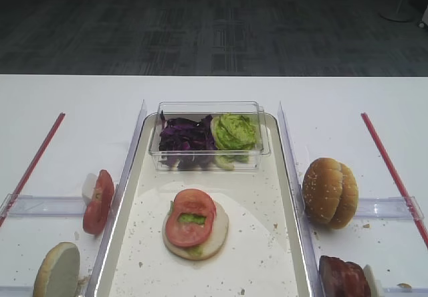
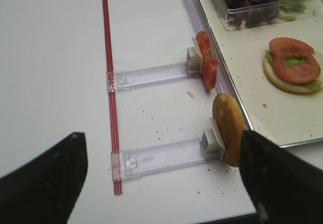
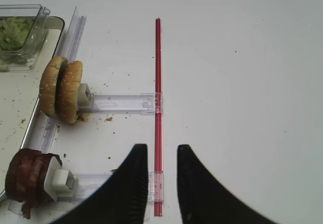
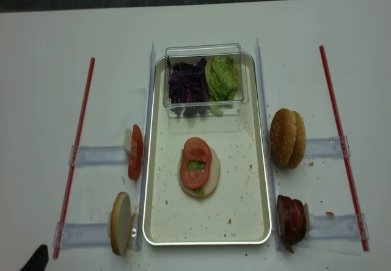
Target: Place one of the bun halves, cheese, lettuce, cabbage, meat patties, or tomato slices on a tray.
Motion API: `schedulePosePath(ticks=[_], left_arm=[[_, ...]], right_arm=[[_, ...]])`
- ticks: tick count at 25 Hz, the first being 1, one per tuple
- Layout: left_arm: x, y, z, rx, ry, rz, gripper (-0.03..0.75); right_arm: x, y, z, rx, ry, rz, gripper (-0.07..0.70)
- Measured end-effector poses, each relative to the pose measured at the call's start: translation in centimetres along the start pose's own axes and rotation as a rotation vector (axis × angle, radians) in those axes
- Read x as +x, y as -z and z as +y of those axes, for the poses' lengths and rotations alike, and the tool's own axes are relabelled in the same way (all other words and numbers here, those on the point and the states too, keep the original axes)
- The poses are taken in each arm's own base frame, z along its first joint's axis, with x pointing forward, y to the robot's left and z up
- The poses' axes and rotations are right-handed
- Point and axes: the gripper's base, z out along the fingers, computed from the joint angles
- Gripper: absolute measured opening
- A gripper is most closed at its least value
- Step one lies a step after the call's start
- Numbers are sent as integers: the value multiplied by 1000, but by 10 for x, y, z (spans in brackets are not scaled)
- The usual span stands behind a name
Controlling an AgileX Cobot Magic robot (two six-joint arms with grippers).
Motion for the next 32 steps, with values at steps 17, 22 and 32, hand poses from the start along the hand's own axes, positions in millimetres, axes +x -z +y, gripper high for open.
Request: schedulePosePath(ticks=[17,22,32], left_arm=[[0,0,0,0,0,0,565],[0,0,0,0,0,0,565],[0,0,0,0,0,0,565]], right_arm=[[0,0,0,0,0,0,193],[0,0,0,0,0,0,193],[0,0,0,0,0,0,193]])
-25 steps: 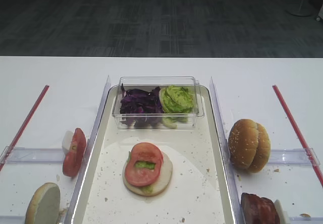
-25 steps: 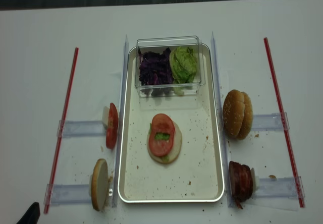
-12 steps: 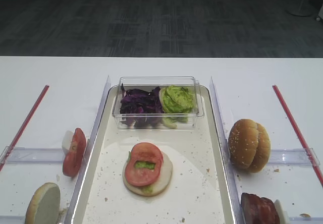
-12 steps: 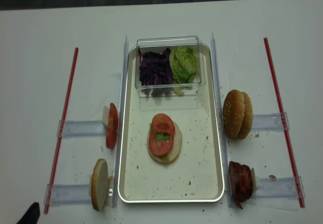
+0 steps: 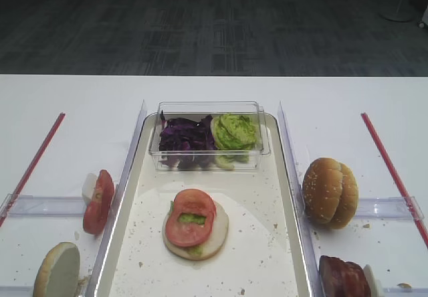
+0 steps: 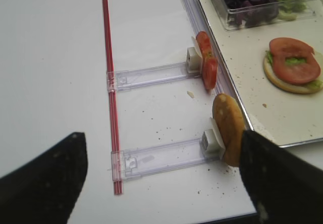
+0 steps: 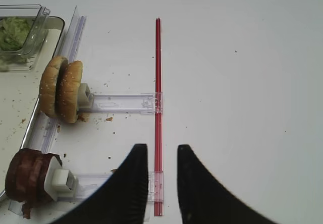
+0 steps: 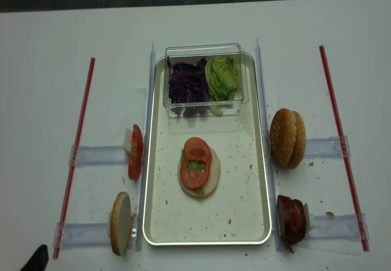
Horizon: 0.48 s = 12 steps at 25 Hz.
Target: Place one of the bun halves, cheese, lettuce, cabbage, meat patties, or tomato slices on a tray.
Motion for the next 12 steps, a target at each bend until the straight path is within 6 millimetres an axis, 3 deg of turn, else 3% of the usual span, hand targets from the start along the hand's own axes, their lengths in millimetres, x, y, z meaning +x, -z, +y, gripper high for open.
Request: schedulePosePath(ticks=[12], left_arm=[[0,0,0,0,0,0,565]], right_arm=[[0,0,0,0,0,0,193]])
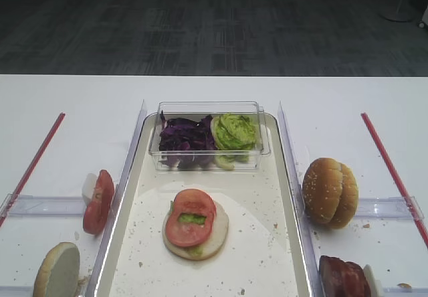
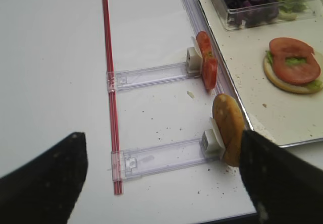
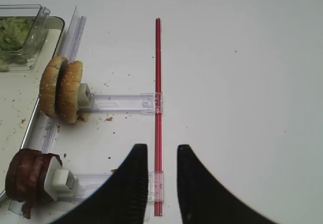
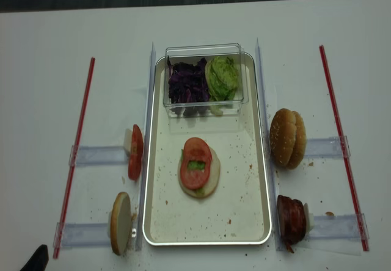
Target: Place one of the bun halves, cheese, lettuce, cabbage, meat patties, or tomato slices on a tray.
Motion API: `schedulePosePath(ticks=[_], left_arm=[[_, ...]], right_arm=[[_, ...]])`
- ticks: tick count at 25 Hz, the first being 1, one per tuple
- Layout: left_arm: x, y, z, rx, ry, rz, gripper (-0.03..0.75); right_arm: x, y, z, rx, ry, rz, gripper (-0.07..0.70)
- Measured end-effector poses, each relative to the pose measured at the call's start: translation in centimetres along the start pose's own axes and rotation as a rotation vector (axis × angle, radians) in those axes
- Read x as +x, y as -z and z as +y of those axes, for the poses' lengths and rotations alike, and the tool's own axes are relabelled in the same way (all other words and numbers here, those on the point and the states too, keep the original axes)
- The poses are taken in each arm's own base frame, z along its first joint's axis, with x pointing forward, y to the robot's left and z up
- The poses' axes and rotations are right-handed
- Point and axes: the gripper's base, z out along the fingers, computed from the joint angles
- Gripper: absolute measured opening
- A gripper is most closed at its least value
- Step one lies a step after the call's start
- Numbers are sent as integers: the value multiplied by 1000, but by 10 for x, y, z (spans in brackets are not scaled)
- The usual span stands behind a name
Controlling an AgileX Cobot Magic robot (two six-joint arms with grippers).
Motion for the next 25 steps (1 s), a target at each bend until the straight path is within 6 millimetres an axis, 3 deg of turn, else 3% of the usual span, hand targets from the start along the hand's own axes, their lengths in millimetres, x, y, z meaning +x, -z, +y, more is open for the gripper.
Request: schedulePosePath(ticks=[25], left_arm=[[0,0,0,0,0,0,565]], right_arm=[[0,0,0,0,0,0,193]])
